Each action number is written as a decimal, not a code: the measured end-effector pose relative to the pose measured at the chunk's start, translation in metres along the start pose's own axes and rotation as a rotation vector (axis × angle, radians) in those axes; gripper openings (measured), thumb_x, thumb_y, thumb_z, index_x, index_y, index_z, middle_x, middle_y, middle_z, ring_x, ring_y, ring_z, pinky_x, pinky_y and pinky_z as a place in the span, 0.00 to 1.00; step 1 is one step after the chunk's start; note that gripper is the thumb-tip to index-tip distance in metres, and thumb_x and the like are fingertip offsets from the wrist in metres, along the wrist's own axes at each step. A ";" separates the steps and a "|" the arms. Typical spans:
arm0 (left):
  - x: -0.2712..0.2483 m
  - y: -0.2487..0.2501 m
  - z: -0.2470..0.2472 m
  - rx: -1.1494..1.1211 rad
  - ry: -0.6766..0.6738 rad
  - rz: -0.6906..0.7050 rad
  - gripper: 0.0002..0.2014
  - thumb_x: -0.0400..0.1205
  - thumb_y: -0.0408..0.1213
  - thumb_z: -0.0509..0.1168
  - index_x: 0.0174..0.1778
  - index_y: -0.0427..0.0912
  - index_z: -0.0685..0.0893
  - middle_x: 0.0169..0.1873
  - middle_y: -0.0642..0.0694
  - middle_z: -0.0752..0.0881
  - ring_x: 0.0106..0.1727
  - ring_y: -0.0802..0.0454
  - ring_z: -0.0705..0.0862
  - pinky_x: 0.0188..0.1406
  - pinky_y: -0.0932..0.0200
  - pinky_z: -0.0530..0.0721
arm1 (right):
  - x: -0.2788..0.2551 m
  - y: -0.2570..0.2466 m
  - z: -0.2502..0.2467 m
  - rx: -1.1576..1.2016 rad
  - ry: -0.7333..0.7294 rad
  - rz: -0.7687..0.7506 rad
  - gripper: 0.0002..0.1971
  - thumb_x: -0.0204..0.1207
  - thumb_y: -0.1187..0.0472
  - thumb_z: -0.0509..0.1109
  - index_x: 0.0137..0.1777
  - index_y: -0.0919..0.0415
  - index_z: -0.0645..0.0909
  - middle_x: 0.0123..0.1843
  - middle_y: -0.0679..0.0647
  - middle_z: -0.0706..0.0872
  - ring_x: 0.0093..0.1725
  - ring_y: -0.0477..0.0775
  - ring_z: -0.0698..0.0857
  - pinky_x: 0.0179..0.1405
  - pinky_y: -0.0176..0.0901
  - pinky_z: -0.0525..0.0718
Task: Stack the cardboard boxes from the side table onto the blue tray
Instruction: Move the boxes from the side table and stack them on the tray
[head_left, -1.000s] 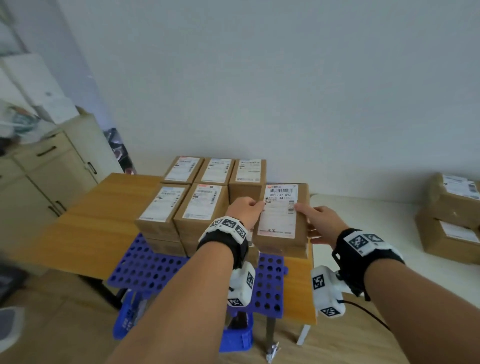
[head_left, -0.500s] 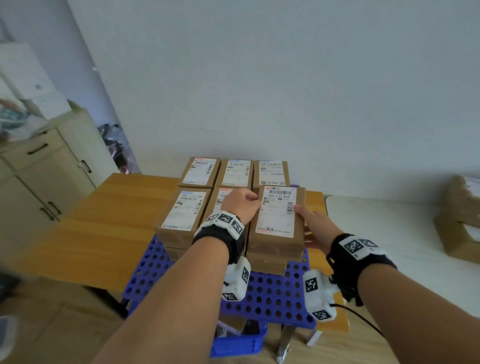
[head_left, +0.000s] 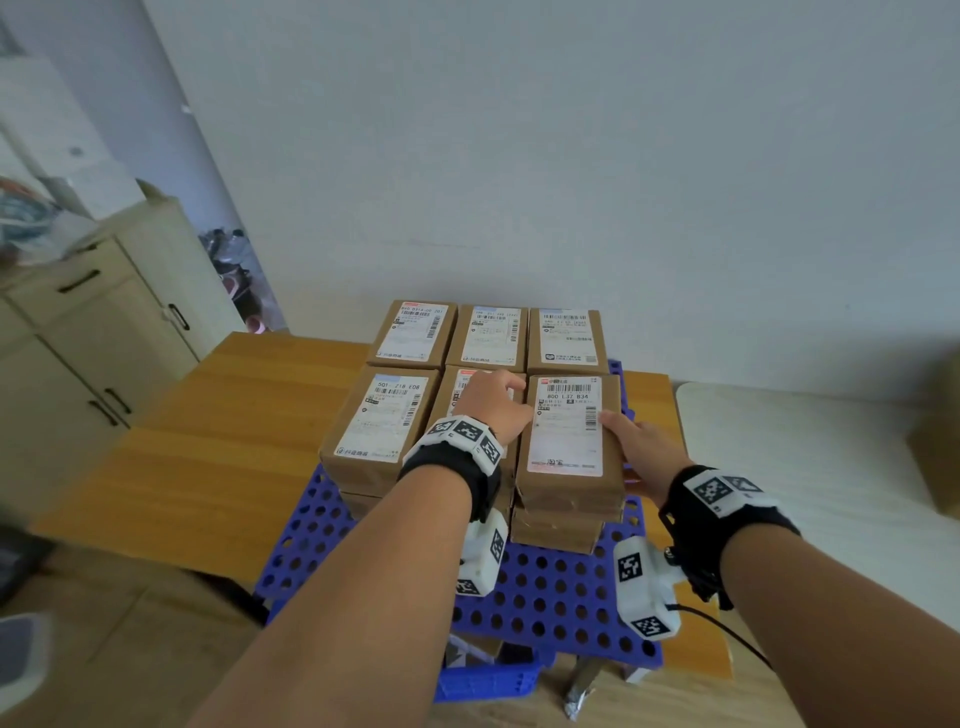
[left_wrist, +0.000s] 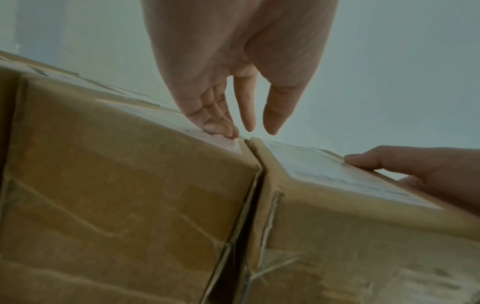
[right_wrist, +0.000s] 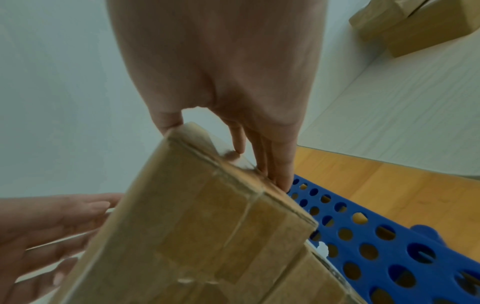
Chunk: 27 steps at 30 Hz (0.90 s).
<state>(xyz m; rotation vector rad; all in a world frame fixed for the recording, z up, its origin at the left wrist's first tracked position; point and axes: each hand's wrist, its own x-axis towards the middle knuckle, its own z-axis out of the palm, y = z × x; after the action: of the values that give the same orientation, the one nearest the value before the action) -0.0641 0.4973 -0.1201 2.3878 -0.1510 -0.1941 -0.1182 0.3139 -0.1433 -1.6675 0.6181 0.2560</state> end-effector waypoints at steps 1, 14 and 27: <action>0.002 -0.001 0.000 0.008 -0.009 0.003 0.23 0.79 0.38 0.71 0.71 0.47 0.80 0.72 0.47 0.79 0.71 0.48 0.79 0.66 0.55 0.79 | 0.001 0.000 0.001 0.003 -0.002 0.005 0.19 0.83 0.47 0.64 0.58 0.64 0.81 0.48 0.58 0.89 0.44 0.58 0.87 0.49 0.53 0.87; 0.009 -0.009 0.001 0.074 -0.063 0.018 0.25 0.75 0.40 0.76 0.69 0.49 0.81 0.76 0.45 0.69 0.64 0.46 0.82 0.61 0.57 0.79 | 0.011 0.004 0.010 -0.020 0.005 0.043 0.17 0.84 0.46 0.58 0.50 0.57 0.82 0.49 0.58 0.90 0.48 0.60 0.87 0.54 0.59 0.87; 0.007 -0.008 0.002 0.080 -0.061 0.017 0.24 0.76 0.40 0.76 0.68 0.48 0.82 0.76 0.45 0.69 0.65 0.46 0.82 0.57 0.61 0.77 | 0.017 0.004 0.012 -0.139 0.034 0.019 0.19 0.86 0.46 0.55 0.48 0.59 0.81 0.46 0.57 0.87 0.49 0.60 0.86 0.58 0.59 0.85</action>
<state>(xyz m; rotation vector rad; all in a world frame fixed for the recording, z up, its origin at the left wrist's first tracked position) -0.0569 0.5004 -0.1274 2.4602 -0.2110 -0.2577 -0.1039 0.3212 -0.1574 -1.8032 0.6542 0.2903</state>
